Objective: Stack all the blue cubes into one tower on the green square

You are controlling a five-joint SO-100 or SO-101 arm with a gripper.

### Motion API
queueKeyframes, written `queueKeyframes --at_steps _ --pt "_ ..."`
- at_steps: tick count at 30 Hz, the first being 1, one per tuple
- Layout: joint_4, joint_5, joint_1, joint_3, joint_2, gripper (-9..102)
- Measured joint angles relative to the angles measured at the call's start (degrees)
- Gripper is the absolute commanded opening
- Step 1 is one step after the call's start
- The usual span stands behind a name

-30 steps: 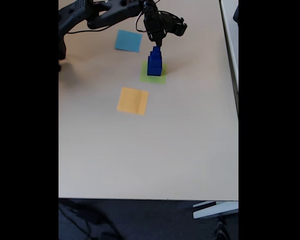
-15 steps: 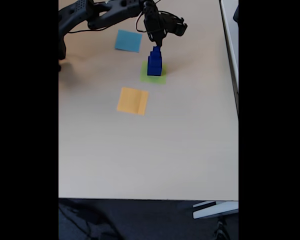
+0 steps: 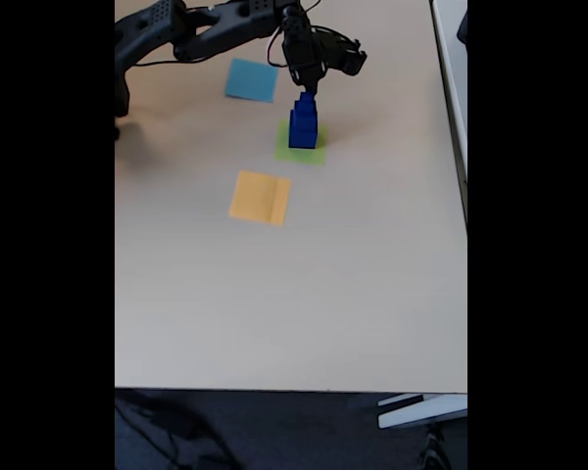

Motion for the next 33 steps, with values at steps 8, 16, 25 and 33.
queueKeyframes --at_steps 8,16,25,33 --pt "1.49 0.00 -0.97 0.00 0.09 0" --pt "2.90 -2.46 -2.81 0.00 7.12 0" --pt "2.72 -10.99 -3.69 6.24 23.99 0" --pt "1.14 -12.83 -3.78 13.01 29.27 0"
